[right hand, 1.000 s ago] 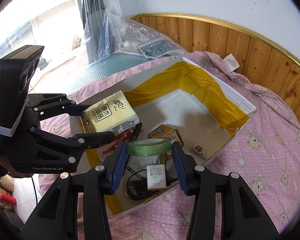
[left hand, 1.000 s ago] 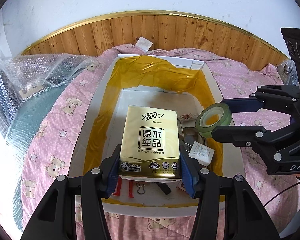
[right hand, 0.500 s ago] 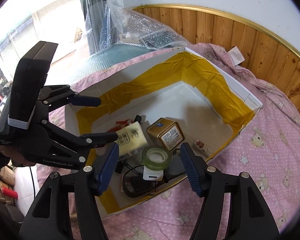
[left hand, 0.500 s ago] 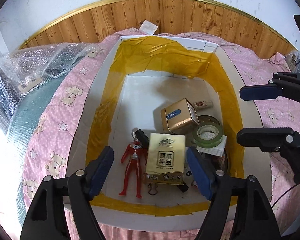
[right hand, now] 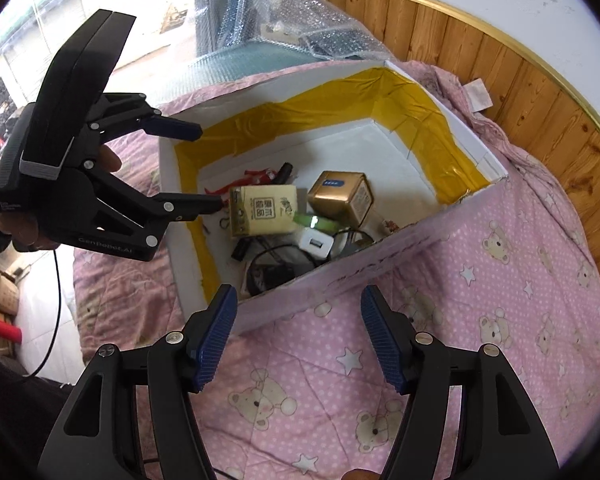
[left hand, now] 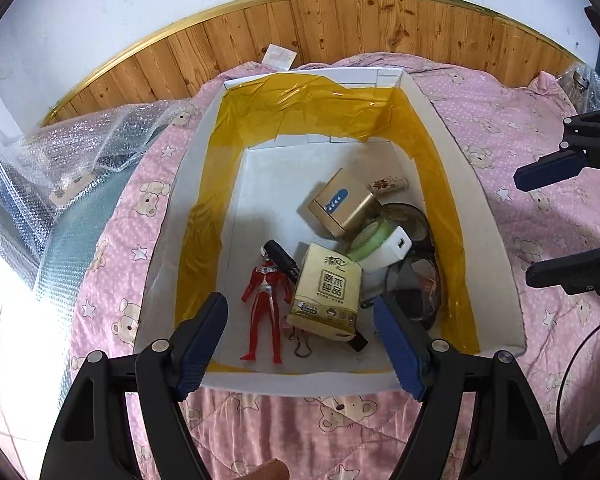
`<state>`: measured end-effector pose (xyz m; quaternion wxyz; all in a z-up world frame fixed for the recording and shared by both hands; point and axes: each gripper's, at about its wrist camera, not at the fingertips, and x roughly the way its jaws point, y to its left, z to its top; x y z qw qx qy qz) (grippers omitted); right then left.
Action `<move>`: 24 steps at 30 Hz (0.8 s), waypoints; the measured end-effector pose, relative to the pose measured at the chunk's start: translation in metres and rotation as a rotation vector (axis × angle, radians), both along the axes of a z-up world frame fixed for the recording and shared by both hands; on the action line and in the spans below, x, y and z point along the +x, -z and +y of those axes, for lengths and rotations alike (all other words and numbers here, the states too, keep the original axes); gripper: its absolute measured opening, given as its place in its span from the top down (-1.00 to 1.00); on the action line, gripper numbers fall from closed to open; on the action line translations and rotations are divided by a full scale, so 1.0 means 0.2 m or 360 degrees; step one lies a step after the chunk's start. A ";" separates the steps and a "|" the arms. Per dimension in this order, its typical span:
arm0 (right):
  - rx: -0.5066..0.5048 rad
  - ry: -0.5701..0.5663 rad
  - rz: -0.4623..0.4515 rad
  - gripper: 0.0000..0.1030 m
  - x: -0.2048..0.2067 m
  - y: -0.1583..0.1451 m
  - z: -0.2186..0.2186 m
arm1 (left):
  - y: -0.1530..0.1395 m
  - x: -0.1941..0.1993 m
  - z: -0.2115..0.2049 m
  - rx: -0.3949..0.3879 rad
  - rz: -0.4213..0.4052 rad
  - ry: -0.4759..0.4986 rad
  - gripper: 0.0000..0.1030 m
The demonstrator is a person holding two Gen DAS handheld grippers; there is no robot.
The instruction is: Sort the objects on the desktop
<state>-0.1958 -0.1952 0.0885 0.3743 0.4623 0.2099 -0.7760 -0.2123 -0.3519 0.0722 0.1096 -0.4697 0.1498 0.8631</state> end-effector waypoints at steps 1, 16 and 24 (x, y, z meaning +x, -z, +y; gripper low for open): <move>0.0020 0.0009 0.0006 -0.31 0.01 0.00 0.01 | -0.01 0.02 0.01 -0.0004 0.0000 0.0012 -0.48; 0.0117 0.0240 0.0166 -0.55 0.03 -0.01 0.09 | -0.05 0.13 0.09 0.0013 0.0028 0.0093 -0.48; 0.0141 0.0233 -0.0005 -0.64 -0.01 0.05 0.08 | -0.06 0.15 0.09 0.0020 0.0025 0.0094 -0.48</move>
